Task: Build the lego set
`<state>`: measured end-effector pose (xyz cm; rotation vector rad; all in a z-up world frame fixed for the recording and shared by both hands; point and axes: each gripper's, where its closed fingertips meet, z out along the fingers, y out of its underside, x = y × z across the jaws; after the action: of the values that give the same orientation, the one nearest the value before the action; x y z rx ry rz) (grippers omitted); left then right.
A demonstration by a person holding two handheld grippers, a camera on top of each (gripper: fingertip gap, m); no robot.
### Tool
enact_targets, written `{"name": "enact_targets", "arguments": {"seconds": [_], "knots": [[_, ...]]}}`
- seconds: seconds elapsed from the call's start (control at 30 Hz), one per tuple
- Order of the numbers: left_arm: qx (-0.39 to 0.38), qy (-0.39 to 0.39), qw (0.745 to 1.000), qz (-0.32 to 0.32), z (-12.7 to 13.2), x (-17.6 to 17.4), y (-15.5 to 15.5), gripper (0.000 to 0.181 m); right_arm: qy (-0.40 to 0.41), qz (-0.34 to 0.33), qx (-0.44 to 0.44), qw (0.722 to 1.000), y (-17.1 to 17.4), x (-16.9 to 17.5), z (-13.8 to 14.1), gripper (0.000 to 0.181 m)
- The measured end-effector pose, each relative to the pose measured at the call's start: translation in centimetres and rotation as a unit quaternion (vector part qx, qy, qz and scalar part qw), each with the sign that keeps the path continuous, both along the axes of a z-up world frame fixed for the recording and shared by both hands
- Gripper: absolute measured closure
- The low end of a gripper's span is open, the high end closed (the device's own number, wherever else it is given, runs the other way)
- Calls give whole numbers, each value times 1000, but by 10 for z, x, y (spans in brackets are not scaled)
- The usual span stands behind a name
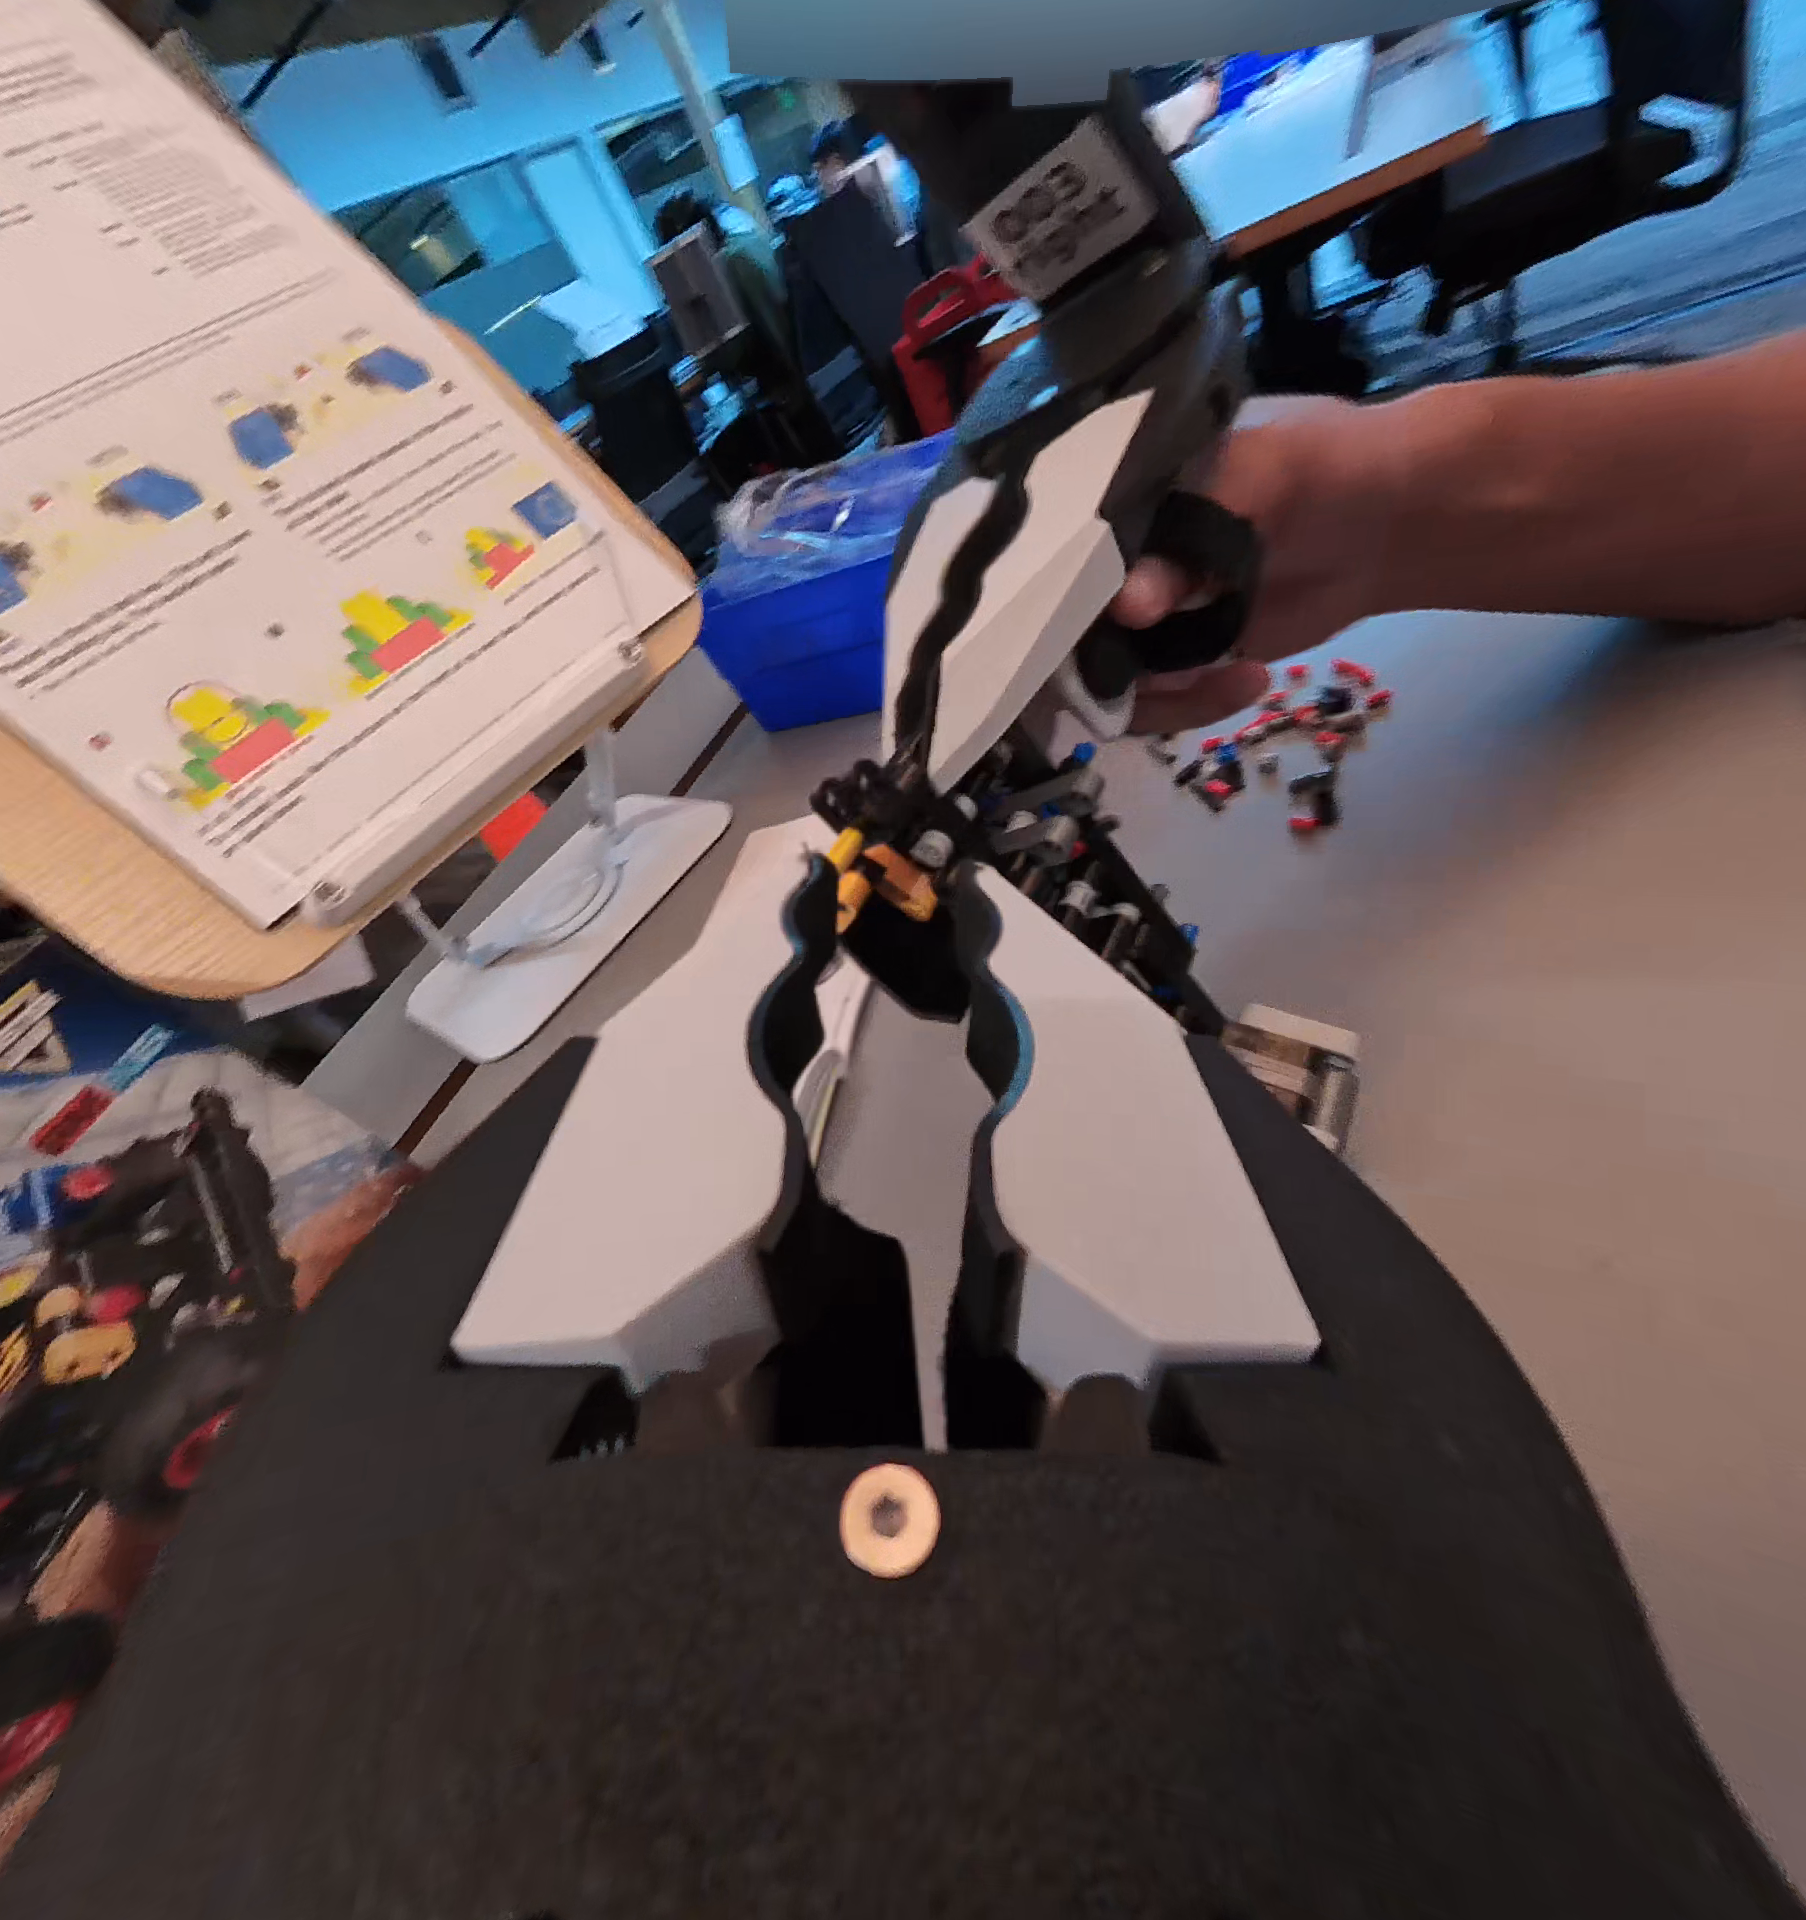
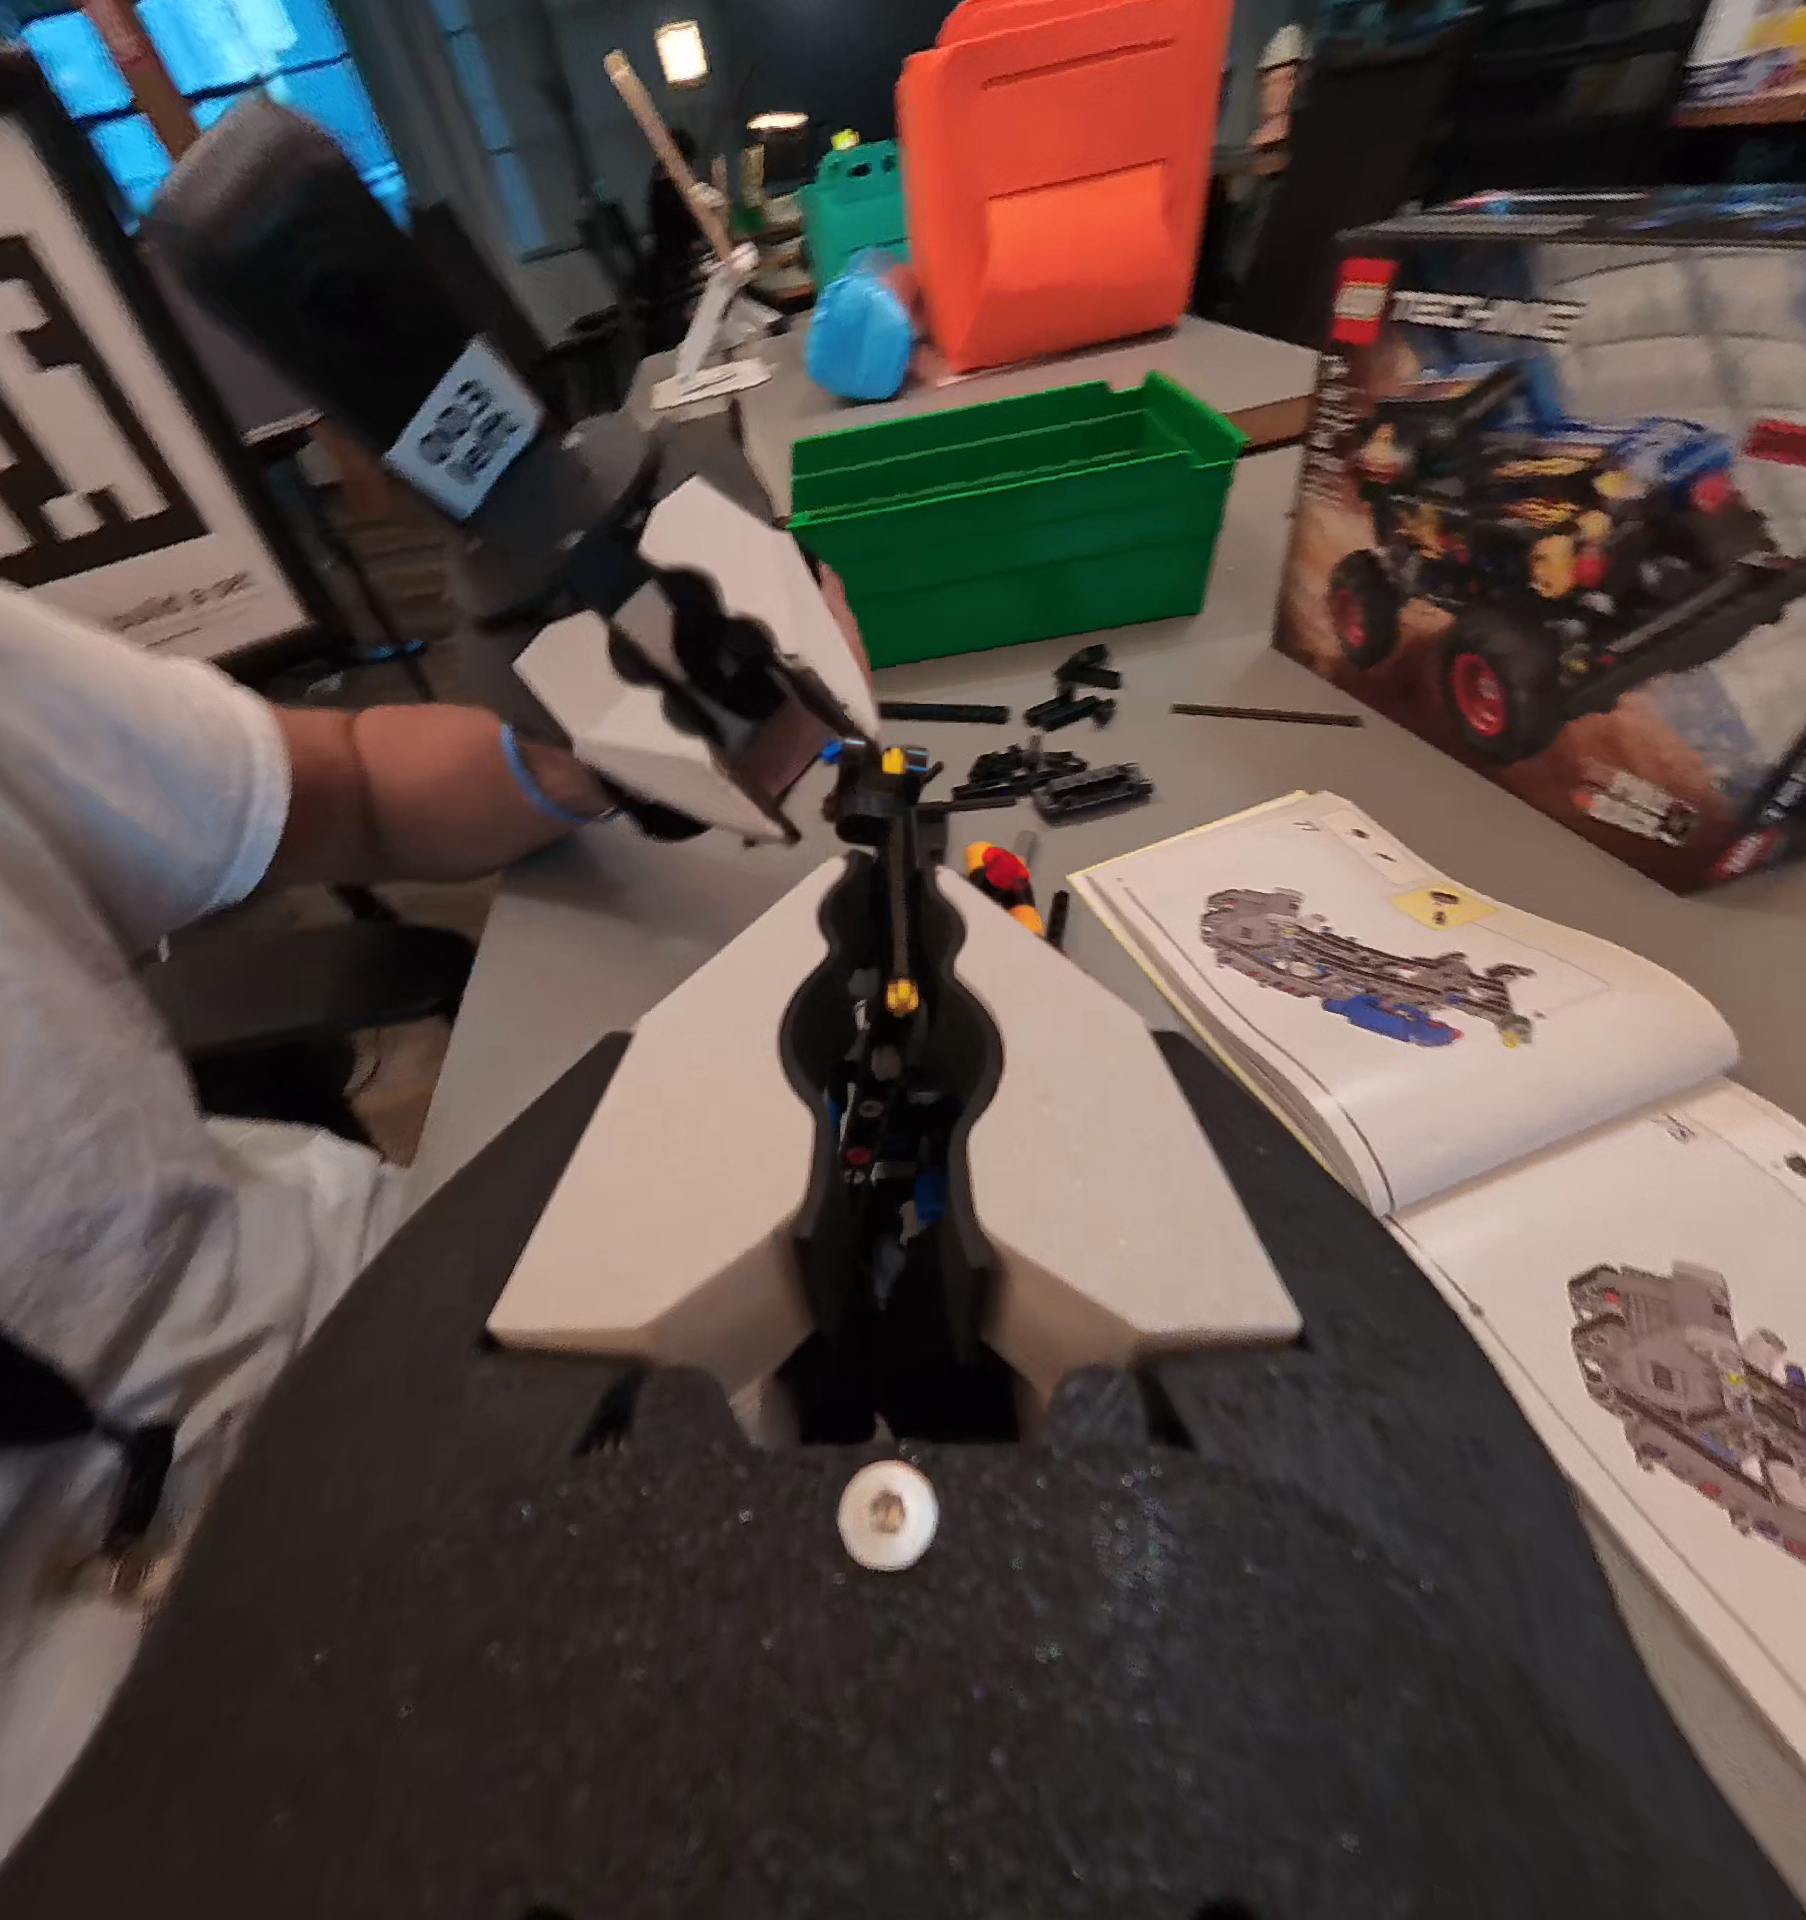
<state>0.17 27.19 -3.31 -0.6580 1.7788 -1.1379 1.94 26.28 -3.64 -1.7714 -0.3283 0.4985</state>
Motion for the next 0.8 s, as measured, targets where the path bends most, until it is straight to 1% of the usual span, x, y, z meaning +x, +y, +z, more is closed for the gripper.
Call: {"name": "enact_targets", "arguments": {"seconds": [0.03,0.1,0.13,0.17,0.2,0.27,0.3,0.37,0.43,0.53,0.6,0.7,0.77,0.8], "knots": [[1,3,1000,23,-3,5,5,159,7,-23,-2,1000,4,5,-1,174],[-17,11,999,50,-8,11,7,144,11,-69,-4,998,10,16,-5,172],[-34,13,997,69,-9,15,9,143,15,-87,-6,996,13,19,-6,171],[-48,19,996,80,-11,18,7,135,16,-101,-7,995,14,20,-6,171],[-56,23,994,87,-14,21,5,127,10,-116,-8,993,16,21,-7,171],[-69,31,990,120,-17,27,5,120,-16,-145,-4,989,19,21,-7,169],[-79,35,988,129,-17,29,3,118,-30,-153,1,988,19,19,-5,169],[-99,40,983,147,-16,30,4,121,-65,-181,13,981,19,23,-2,167],[-110,55,980,156,-19,30,5,122,-83,-194,20,977,18,23,2,168],[-115,75,980,144,-27,30,3,128,-74,-186,14,980,14,12,4,171],[-124,82,982,114,-29,27,-4,135,-102,-192,10,976,12,8,3,170],[-117,89,987,62,-30,23,-14,143,-150,-180,-9,972,7,0,1,158],[-117,89,989,28,-29,21,-16,149,-171,-142,-27,975,3,-9,-2,146],[-120,93,988,9,-29,20,-17,149,-186,-119,-38,975,0,-12,-4,142]]}}
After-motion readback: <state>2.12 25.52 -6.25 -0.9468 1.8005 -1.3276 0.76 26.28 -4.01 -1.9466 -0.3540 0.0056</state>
